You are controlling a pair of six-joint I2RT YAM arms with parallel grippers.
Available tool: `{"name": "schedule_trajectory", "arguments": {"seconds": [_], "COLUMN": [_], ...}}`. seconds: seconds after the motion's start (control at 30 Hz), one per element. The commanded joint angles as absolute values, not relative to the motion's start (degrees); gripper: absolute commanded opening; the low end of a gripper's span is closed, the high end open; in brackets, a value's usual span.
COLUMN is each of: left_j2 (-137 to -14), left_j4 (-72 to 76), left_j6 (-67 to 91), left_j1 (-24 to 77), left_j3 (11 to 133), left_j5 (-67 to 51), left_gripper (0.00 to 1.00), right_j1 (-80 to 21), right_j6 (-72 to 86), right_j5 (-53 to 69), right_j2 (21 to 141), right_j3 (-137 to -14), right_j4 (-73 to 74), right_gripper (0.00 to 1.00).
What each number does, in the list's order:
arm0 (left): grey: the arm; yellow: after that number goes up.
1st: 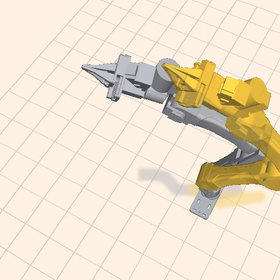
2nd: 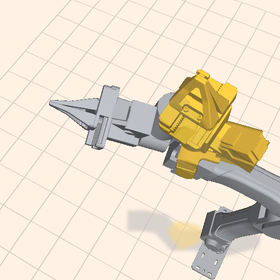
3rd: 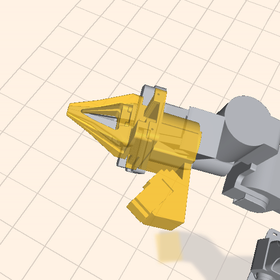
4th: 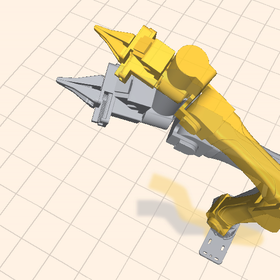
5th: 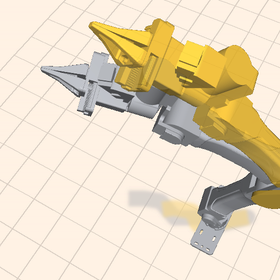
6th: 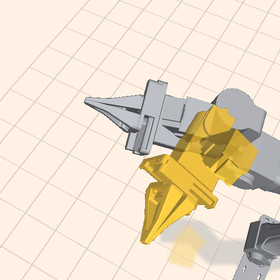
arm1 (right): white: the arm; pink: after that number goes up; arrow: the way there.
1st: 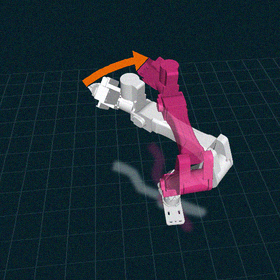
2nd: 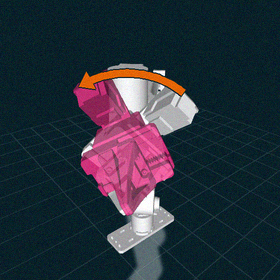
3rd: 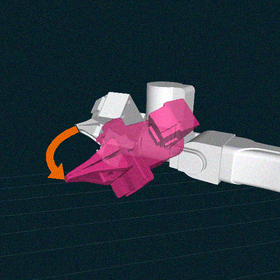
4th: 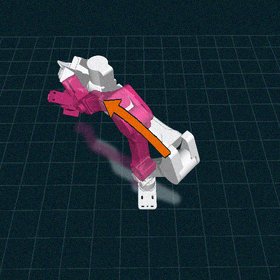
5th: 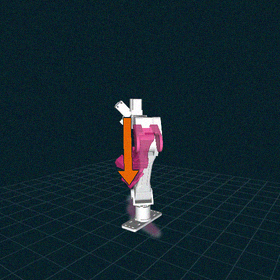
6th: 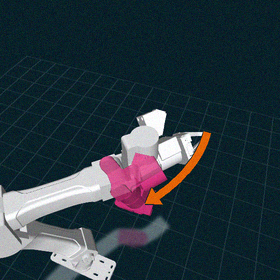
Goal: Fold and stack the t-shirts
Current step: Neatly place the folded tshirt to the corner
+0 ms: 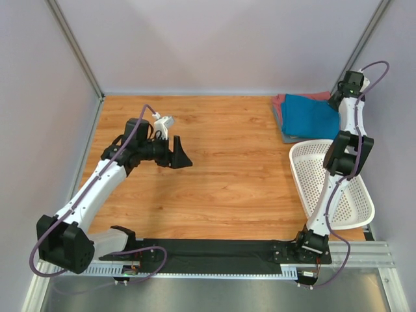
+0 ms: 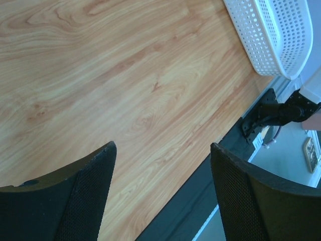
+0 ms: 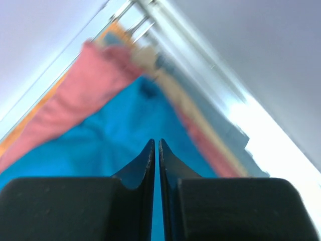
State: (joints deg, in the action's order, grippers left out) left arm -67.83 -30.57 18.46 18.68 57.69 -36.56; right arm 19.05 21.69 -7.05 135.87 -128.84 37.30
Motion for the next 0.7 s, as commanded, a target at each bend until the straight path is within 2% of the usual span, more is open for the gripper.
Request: {"name": "schedule_trajectory", "arguments": {"seconds": [0.0,0.1,0.23,0.4,0.67], "left_j2": [-69.0,-70.4,-72.0,-73.2,-72.7], "left_j4": [-31.5,-31.7,-31.9,-31.7,-31.1], "left_j6": [16.2,16.2,16.1,16.4,16.7], "left_j1": [18.8,18.8,18.8,18.8,18.8], "left_j3": [60.6,61.1,60.7,61.3,60.6], "left_j5": [-38.0,-38.6,-39.2,-39.5,-39.4], "left_gripper": [0.82,0.81,0.8,0.8,0.8], "right_j1": [20.3,20.8,21.0,21.1,21.5], "right_j6": [20.7,19.3,18.1,15.8,14.7], "right_j5": [-12.0,-12.5,-9.5,-4.4,-5.9], "right_j2": [140.0,142.7,148.4,150.5,147.5], "right_j3": [-133.5,-133.5,-140.1,-140.9,-140.5], "right_j4": [31.0,20.3,16.3,10.6,11.3], "right_gripper": [0.07,0.06,0.07,0.1,0.18]}}
